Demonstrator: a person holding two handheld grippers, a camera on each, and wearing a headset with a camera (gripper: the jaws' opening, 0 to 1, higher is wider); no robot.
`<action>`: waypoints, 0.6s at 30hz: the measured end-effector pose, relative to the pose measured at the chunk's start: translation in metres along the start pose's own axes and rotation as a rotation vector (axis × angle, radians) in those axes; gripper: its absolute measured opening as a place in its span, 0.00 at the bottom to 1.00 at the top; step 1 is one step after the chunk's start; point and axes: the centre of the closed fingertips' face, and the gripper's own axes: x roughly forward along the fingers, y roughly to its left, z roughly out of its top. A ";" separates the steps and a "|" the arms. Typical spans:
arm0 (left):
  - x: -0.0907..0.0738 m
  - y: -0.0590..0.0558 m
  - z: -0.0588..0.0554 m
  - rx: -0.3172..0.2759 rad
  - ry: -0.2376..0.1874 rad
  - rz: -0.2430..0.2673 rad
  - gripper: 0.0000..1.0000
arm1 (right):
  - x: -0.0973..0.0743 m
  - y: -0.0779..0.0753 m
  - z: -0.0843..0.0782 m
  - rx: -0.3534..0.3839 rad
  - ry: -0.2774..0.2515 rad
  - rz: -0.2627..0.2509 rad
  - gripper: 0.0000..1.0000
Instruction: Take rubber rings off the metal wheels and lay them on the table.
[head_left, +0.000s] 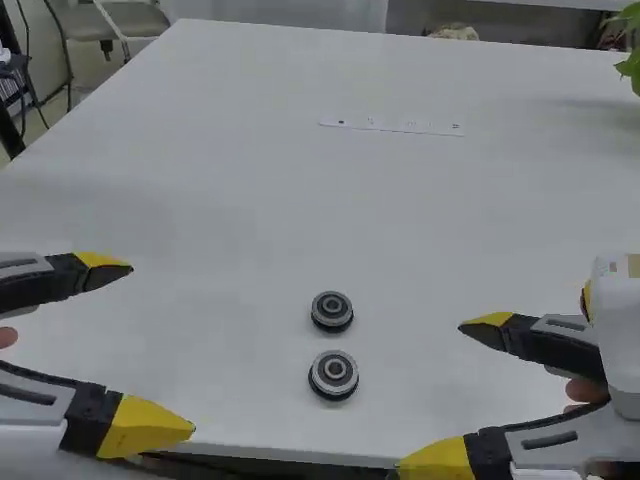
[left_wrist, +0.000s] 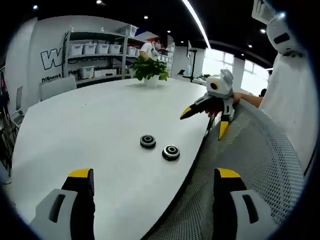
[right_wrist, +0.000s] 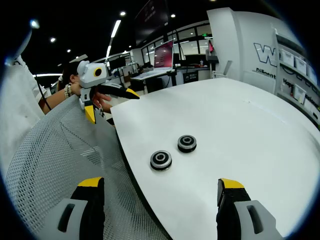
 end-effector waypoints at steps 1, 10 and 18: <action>0.000 0.000 0.000 -0.001 0.000 -0.001 0.98 | 0.000 0.000 0.000 -0.001 0.000 0.000 0.91; -0.001 0.001 0.001 -0.012 -0.005 0.004 0.98 | 0.000 -0.001 0.000 -0.001 0.000 -0.007 0.91; -0.002 0.002 0.000 -0.021 -0.008 0.006 0.98 | 0.000 -0.001 0.000 0.001 0.001 -0.008 0.91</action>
